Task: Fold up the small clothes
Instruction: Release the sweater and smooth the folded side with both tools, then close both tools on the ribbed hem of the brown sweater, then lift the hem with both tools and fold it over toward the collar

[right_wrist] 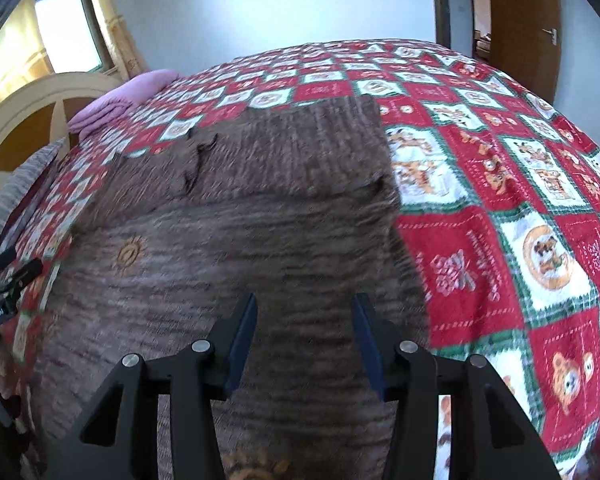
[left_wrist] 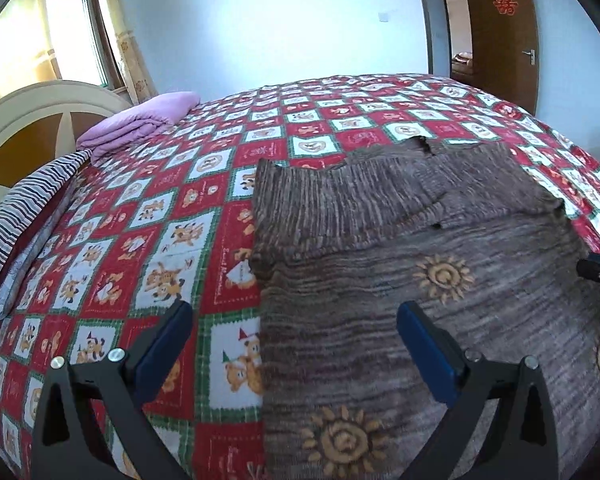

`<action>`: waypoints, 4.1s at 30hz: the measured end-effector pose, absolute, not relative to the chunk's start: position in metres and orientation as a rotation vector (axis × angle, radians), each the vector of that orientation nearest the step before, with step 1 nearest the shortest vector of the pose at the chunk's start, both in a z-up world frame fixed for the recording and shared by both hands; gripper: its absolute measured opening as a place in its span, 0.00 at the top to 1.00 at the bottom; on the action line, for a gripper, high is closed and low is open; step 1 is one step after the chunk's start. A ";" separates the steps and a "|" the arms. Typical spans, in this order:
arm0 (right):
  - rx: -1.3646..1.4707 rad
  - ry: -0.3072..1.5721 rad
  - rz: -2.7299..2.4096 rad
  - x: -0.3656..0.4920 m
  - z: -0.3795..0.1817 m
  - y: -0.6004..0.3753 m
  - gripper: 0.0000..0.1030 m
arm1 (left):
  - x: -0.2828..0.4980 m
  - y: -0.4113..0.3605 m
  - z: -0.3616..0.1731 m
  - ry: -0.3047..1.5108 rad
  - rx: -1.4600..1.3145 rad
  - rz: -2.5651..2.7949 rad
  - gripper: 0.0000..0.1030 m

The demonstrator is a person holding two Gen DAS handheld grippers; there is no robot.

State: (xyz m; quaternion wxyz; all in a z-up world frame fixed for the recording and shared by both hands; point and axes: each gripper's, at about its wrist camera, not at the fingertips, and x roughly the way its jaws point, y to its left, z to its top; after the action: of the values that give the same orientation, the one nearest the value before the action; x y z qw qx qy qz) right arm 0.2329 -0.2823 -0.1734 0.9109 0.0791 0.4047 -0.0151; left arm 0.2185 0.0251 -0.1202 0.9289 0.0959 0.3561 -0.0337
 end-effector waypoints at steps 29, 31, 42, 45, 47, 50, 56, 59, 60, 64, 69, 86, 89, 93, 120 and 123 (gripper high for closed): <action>0.014 0.925 0.049 0.140 -0.187 -0.228 0.45 | 0.090 0.070 -0.157 0.844 0.226 -0.157 0.01; 0.009 0.927 0.052 0.133 -0.187 -0.226 0.45 | 0.083 0.077 -0.158 0.867 0.180 -0.187 0.07; 0.009 0.920 0.052 0.100 -0.194 -0.226 0.45 | 0.065 0.087 -0.175 1.001 -0.027 -0.309 0.48; 0.023 0.915 0.049 0.098 -0.195 -0.229 0.45 | 0.062 0.078 -0.181 1.004 0.001 -0.302 0.49; 0.028 0.911 0.046 0.096 -0.194 -0.231 0.45 | 0.060 0.074 -0.182 1.003 0.007 -0.299 0.52; 0.039 0.904 0.041 0.092 -0.191 -0.235 0.45 | 0.056 0.074 -0.183 0.985 0.030 -0.280 0.76; 0.064 0.881 -0.003 0.065 -0.176 -0.255 0.45 | 0.051 0.076 -0.171 0.945 0.030 -0.311 0.91; 0.073 0.888 -0.028 0.049 -0.173 -0.265 0.45 | 0.048 0.077 -0.163 0.905 0.028 -0.328 0.91; 0.079 0.895 -0.031 0.046 -0.173 -0.268 0.45 | 0.048 0.078 -0.161 0.895 0.023 -0.336 0.91; 0.098 0.922 -0.021 0.037 -0.180 -0.273 0.45 | 0.049 0.080 -0.159 0.882 0.015 -0.353 0.91; 0.131 0.969 0.015 0.040 -0.200 -0.273 0.63 | 0.056 0.084 -0.168 0.912 -0.009 -0.345 0.91; 0.294 0.789 0.169 0.018 -0.151 -0.290 0.91 | 0.053 0.091 -0.125 0.840 0.028 -0.371 0.92; 0.329 0.724 0.185 0.016 -0.133 -0.295 0.91 | 0.061 0.097 -0.116 0.828 -0.013 -0.379 0.92; 0.338 0.636 0.183 0.018 -0.108 -0.299 0.91 | 0.076 0.100 -0.102 0.786 -0.028 -0.372 0.92; 0.262 0.433 0.160 0.109 -0.028 -0.313 0.93 | 0.171 0.091 -0.050 0.629 -0.054 -0.284 0.93; 0.249 0.433 0.154 0.124 -0.021 -0.316 0.93 | 0.182 0.088 -0.044 0.606 -0.043 -0.281 0.93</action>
State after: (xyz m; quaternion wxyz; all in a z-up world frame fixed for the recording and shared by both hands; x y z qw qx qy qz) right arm 0.1239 -0.3161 -0.0210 0.9660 0.1229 0.2142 0.0762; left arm 0.1818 0.0879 -0.0440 0.9445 -0.0211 0.2976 -0.1377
